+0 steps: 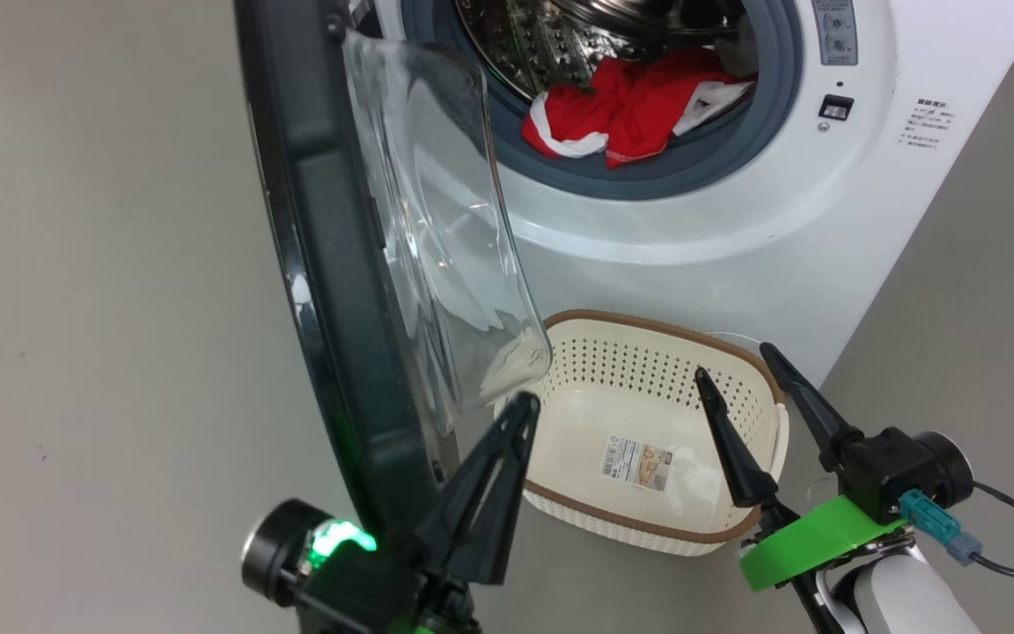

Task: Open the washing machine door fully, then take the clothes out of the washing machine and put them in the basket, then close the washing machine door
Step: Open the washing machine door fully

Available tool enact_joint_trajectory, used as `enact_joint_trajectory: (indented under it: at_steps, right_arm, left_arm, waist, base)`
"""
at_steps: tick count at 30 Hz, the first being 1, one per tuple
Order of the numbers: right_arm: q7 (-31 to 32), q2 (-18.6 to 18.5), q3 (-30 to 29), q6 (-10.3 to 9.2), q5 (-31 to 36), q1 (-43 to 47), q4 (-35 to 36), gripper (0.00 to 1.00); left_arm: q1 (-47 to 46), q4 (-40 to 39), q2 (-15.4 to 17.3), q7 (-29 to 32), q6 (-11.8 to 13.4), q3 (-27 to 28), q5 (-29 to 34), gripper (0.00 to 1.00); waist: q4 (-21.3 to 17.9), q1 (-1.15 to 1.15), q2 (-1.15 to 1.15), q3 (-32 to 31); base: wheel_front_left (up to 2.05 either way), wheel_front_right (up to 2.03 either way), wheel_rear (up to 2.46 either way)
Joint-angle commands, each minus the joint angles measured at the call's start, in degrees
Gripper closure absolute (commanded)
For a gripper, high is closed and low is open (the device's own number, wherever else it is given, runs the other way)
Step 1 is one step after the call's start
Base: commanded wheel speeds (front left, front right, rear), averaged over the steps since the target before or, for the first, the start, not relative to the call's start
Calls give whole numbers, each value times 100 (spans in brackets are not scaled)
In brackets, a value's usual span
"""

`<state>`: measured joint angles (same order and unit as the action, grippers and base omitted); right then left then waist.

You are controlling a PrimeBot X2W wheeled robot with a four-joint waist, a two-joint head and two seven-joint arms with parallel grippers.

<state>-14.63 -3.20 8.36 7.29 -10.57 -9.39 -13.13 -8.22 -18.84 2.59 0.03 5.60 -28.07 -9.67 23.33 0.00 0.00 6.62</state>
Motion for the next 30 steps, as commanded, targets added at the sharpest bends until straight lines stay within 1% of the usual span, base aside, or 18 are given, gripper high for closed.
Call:
enact_joint_trajectory:
  at_steps: [1,2,6,11,22,30]
  right_arm:
    - [-37,32,128,20,-12,-97,148,0]
    - [-37,32,128,20,-12,-97,148,0]
    - [-37,32,116,20,-14,-69,145,0]
    - [-37,32,156,20,-33,-48,132,0]
    - [-37,32,147,20,-2,-38,122,0]
    - [-37,32,115,20,49,-51,73,0]
  left_arm:
    - [18,-104,66,198,67,124,40,100]
    - [18,-104,66,198,67,124,40,100]
    - [103,-11,105,508,140,101,43,100]
    - [180,235,173,682,291,221,58,100]
    - [172,746,297,620,501,456,114,100]
    - [173,797,334,499,691,612,158,100]
  waist:
    - [6,0,0,-5]
    - [6,0,0,-5]
    - [39,0,0,-28]
    - [57,0,0,-71]
    - [57,0,0,8]
    - [156,0,0,97]
  base:
    - [0,0,0]
    - [0,0,0]
    - [0,0,0]
    - [0,0,0]
    - [0,0,0]
    - [0,0,0]
